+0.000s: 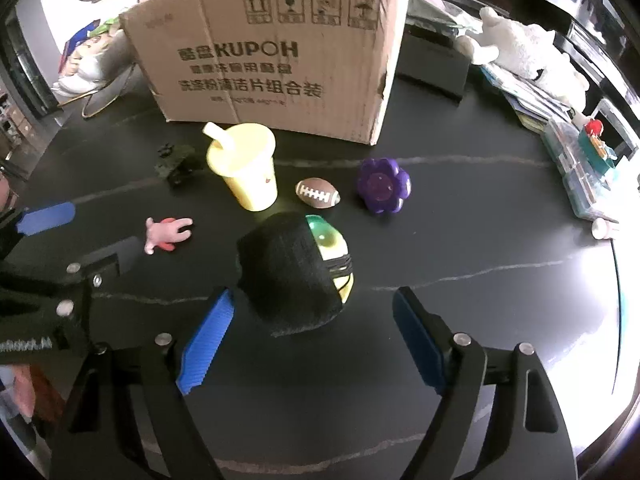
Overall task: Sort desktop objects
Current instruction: 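Withdraw both tools from the box back toward the remaining toys, then grip the black knit ball with the right tool while the left tool grasps the pink bunny, then lift the pink bunny and black knit ball and carry both toward the box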
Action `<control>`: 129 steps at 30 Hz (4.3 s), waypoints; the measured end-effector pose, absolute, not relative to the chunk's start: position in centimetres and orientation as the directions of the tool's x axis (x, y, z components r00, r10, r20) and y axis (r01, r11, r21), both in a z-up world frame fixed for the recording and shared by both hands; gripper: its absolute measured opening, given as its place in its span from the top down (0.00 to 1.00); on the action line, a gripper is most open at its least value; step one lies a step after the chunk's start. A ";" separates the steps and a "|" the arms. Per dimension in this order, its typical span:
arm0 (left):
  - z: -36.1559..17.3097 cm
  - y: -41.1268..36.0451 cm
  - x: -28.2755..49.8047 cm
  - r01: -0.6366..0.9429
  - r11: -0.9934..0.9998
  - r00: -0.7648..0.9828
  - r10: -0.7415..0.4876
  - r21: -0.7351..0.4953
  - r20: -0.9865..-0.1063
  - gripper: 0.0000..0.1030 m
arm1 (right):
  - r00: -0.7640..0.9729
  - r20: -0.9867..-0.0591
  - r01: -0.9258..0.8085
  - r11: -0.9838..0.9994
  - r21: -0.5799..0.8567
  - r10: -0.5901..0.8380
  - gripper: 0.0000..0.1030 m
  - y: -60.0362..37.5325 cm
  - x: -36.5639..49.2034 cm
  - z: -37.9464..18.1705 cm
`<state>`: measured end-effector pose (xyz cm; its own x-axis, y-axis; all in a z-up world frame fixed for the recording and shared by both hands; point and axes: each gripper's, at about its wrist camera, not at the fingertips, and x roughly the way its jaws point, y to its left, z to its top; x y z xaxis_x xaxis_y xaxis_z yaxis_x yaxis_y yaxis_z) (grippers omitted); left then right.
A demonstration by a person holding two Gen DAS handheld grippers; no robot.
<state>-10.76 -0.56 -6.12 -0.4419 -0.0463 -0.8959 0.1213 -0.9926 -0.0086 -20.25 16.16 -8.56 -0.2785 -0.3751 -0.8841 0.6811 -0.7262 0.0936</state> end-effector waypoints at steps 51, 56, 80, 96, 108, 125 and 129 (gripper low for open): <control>-10.4 -1.2 -10.9 0.100 -0.994 -0.402 -0.071 0.034 -0.913 0.35 | -0.269 -0.896 0.679 -0.729 0.083 -0.352 0.45 16.7 -20.1 -9.0; -10.0 -0.2 -10.4 0.081 -0.996 -0.414 -0.069 0.039 -0.908 0.55 | -0.261 -0.897 0.677 -0.730 0.092 -0.356 0.45 16.8 -20.7 -9.2; -8.2 2.1 -8.2 0.070 -0.997 -0.421 -0.064 0.038 -0.905 0.74 | -0.255 -0.895 0.664 -0.739 0.113 -0.366 0.45 16.9 -20.5 -8.9; -3.7 1.7 -9.2 0.078 -0.996 -0.496 -0.069 0.035 -0.866 0.74 | -0.261 -0.887 0.664 -0.738 0.121 -0.381 0.45 16.7 -20.7 -7.9; -3.2 -0.1 -9.6 0.091 -0.995 -0.504 -0.075 0.034 -0.860 0.74 | -0.306 -0.867 0.668 -0.737 0.099 -0.394 0.45 16.9 -20.8 -5.6; 0.1 -1.0 -10.4 0.098 -0.995 -0.541 -0.072 0.022 -0.838 0.74 | -0.369 -0.828 0.687 -0.724 0.061 -0.421 0.45 16.3 -20.3 -1.2; 1.0 -1.1 -10.6 0.098 -0.995 -0.553 -0.074 0.024 -0.830 0.74 | -0.380 -0.818 0.686 -0.724 0.064 -0.432 0.45 16.2 -20.4 -0.2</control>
